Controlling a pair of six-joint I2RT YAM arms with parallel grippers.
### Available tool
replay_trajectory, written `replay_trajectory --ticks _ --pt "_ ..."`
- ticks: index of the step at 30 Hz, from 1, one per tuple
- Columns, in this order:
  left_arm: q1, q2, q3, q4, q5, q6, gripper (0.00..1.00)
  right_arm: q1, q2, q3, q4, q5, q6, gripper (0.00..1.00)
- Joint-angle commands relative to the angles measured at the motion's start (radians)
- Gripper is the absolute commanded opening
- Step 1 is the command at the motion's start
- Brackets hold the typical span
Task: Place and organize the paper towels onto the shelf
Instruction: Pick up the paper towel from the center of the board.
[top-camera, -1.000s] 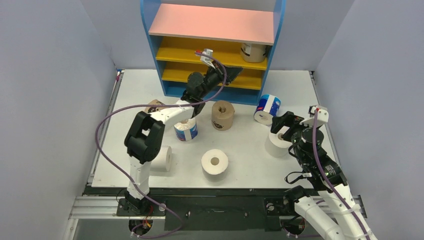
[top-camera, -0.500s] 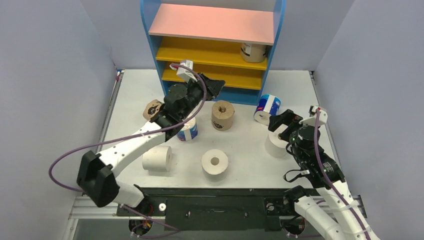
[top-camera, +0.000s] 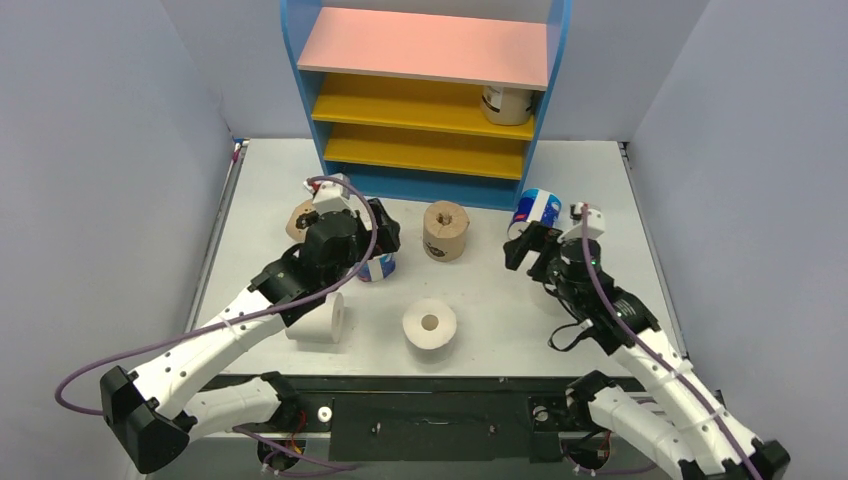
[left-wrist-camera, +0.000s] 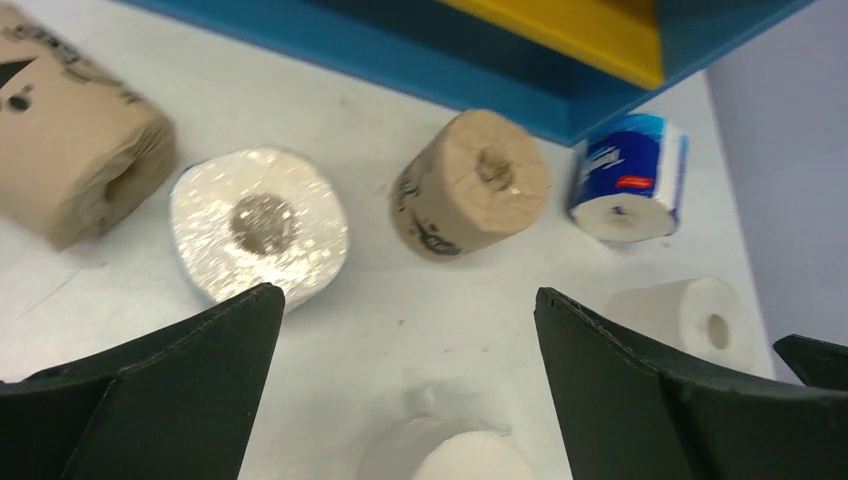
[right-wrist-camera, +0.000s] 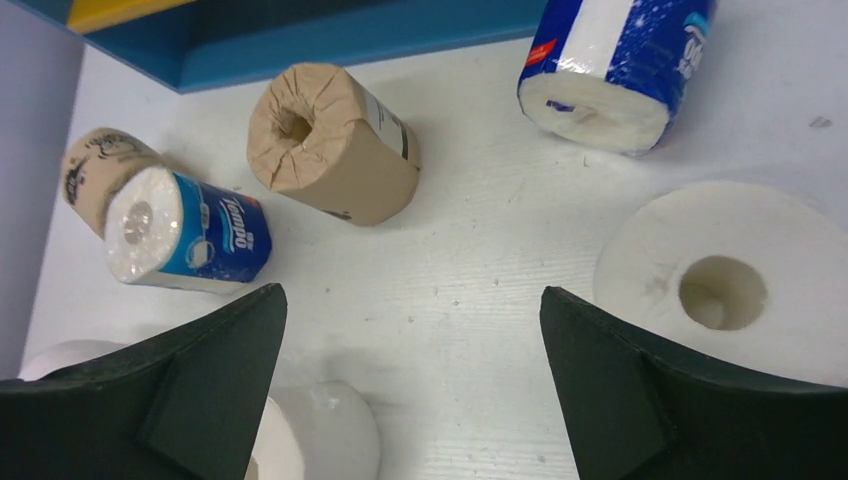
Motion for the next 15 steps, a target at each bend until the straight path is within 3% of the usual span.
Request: replay_trajectory --ticks 1,5,10,15 --pt "-0.004 -0.022 -0.018 -0.248 -0.161 -0.116 0.96 0.095 0.166 0.083 0.039 0.100 -0.010 0.92" --pt "-0.009 -0.050 -0.040 -0.326 -0.237 -0.197 0.96 0.125 0.381 0.180 0.046 0.138 0.036 0.90" --pt "-0.007 -0.163 -0.111 -0.309 -0.261 -0.208 0.96 0.128 0.563 0.308 0.099 0.119 0.061 0.89" --pt "-0.003 -0.346 -0.257 -0.125 -0.156 -0.081 0.96 0.125 0.763 0.454 0.082 0.097 0.050 0.90"
